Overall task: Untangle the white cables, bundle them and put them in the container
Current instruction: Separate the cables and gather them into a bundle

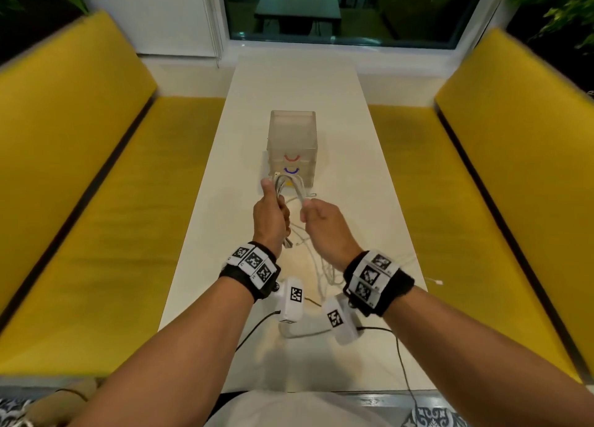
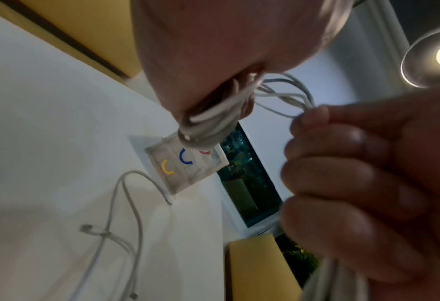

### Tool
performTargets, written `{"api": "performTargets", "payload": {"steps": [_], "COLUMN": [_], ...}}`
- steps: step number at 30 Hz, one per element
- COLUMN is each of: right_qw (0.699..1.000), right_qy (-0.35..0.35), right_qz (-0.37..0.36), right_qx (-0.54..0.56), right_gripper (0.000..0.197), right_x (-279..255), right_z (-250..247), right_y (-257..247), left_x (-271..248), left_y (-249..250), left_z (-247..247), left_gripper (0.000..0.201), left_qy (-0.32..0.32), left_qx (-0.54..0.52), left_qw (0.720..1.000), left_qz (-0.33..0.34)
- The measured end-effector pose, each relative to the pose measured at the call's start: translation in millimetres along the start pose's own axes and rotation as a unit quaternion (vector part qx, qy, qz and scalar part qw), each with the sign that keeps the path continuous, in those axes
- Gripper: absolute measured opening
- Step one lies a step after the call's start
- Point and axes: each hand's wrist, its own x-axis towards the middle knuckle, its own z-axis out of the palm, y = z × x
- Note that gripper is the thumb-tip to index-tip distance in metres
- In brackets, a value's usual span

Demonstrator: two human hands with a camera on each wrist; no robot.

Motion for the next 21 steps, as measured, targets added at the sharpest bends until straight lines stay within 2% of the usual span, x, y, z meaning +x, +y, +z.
{"api": "performTargets", "payload": {"steps": [5,6,9,10,15,18,21], "right_qw": [0.997,0.996,0.984,0.977,0.942,0.946,0.974], "right_qy": [-0.017,-0.024,-0.061,-0.073,-0.156,-0.184,-0.169], "right_qz": [-0.022,-0.027,-0.046,-0.052,-0.069,-0.070,-0.058], "right_qx": [-0.066,-0.079,-0.163,-0.191,-0.290,-0.259,-0.142], "right_gripper": [0.043,0.042,0.033,0.031,0.024,0.012,0.030], "right_x": [-11.5,-12.5,-13.3,-12.9,-12.5,-17.3,-16.4], "right_z": [11.5,11.5,8.3,5.6,-7.2,-6.3,-13.5], "right_y": [-4.4,-5.0,-5.6,-4.7,-0.1,6.6,11.7], "left_x": [-0.5,-1.6,-4.2,-3.6,-1.9,-8.5,-13.8], "left_y": [1.0,1.2,2.7,1.7,-6.4,-2.8,2.3], "left_z": [6.3,6.5,6.4,5.6,4.1,8.8,13.0], "left_gripper": [0.082,0.076,0.038,0.033,0.039,0.039,0.043], "left_qy": [-0.068,-0.080,-0.094,-0.097,-0.079,-0.096,-0.070], "left_qx": [-0.015,-0.014,0.001,0.012,0.070,0.021,-0.043], "left_qw": [0.997,0.995,0.992,0.992,0.993,0.995,0.996], "left_qz": [0.037,0.054,0.079,0.080,0.043,-0.011,-0.047]}}
